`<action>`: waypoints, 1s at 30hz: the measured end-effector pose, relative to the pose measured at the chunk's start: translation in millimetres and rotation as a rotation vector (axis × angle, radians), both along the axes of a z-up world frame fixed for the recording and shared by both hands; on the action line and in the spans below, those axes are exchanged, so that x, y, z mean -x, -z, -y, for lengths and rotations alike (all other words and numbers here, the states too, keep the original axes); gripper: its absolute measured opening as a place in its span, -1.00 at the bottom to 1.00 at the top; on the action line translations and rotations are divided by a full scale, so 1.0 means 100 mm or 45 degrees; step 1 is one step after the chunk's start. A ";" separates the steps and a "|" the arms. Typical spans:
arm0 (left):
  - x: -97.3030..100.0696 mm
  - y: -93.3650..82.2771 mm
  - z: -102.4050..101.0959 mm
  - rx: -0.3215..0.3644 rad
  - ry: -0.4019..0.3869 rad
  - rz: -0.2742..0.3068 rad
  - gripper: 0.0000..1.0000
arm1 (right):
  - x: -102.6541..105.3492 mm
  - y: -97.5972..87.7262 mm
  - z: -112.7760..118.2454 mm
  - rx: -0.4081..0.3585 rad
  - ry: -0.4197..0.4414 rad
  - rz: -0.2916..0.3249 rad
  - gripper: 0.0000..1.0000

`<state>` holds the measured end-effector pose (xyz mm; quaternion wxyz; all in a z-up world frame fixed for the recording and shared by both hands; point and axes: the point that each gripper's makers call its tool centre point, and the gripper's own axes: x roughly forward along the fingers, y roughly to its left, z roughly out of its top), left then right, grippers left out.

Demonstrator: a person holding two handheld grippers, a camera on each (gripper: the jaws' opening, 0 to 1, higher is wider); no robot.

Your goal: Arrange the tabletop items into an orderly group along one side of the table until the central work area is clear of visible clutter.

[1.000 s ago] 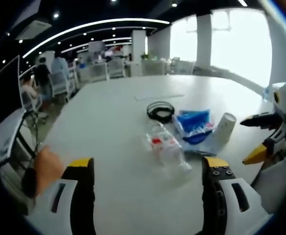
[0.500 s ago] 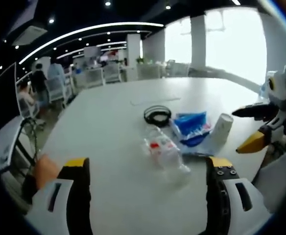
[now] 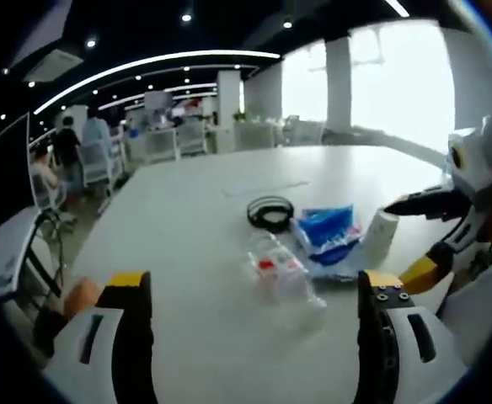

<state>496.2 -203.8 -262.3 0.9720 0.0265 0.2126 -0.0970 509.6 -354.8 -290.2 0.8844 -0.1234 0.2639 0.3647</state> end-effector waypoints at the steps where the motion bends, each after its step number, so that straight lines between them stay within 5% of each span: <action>1: -0.01 -0.03 0.02 0.038 0.005 0.005 0.98 | 0.00 0.01 -0.01 0.000 0.000 -0.006 0.99; 12: -0.01 -0.19 0.03 0.048 0.071 0.023 0.98 | -0.05 -0.05 -0.18 -0.090 0.049 -0.027 0.99; 16: -0.05 -0.22 -0.01 -0.021 0.113 0.030 0.98 | -0.10 -0.03 -0.23 -0.058 0.055 0.004 0.97; 30: -0.04 -0.21 0.03 0.031 0.159 0.029 0.98 | -0.34 0.15 -0.49 -0.048 0.119 0.022 0.84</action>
